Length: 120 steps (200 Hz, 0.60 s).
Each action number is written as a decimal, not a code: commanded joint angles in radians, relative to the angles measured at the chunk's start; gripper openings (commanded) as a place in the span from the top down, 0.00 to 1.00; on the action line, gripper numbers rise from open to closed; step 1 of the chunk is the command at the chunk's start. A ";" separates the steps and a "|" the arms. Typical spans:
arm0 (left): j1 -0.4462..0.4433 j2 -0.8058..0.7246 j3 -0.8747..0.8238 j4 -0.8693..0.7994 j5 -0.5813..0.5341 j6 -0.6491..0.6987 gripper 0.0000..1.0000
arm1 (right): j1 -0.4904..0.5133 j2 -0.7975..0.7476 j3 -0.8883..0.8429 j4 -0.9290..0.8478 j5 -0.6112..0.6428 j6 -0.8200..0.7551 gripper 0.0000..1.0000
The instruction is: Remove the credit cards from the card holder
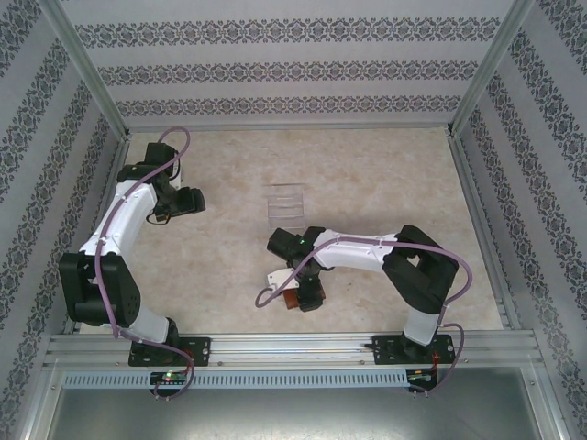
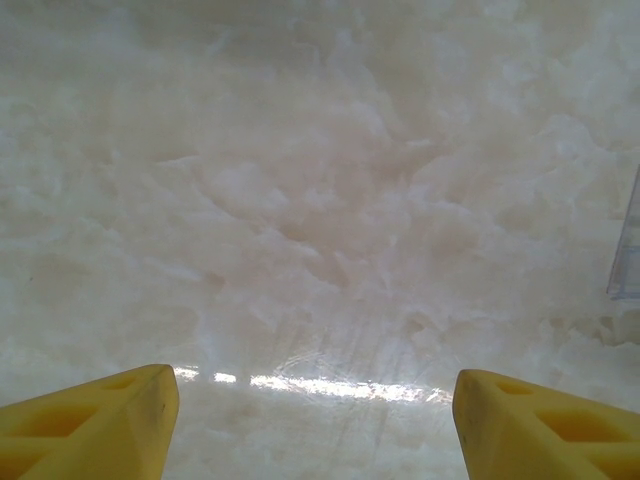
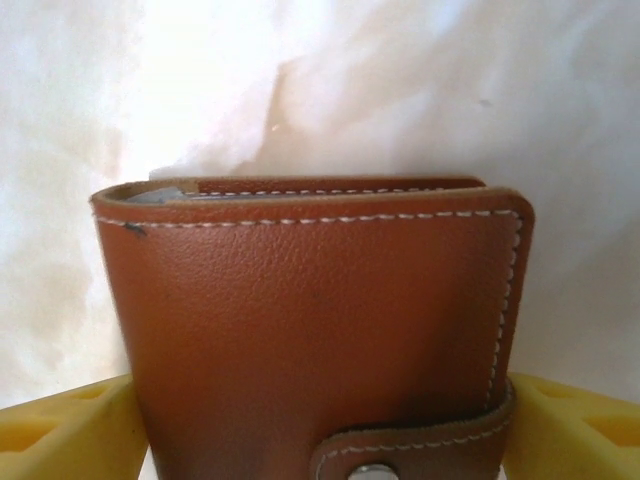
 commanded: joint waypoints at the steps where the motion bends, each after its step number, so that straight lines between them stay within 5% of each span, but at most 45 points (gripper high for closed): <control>1: 0.017 -0.007 -0.010 0.011 0.014 -0.010 0.28 | 0.003 -0.035 0.021 0.005 -0.011 0.267 0.15; 76: 0.029 -0.006 -0.014 0.016 0.034 -0.020 0.28 | -0.007 -0.090 0.036 0.028 0.219 0.993 0.25; 120: 0.029 -0.005 -0.019 0.021 0.054 -0.019 0.29 | -0.024 -0.026 0.108 -0.043 0.207 1.415 0.30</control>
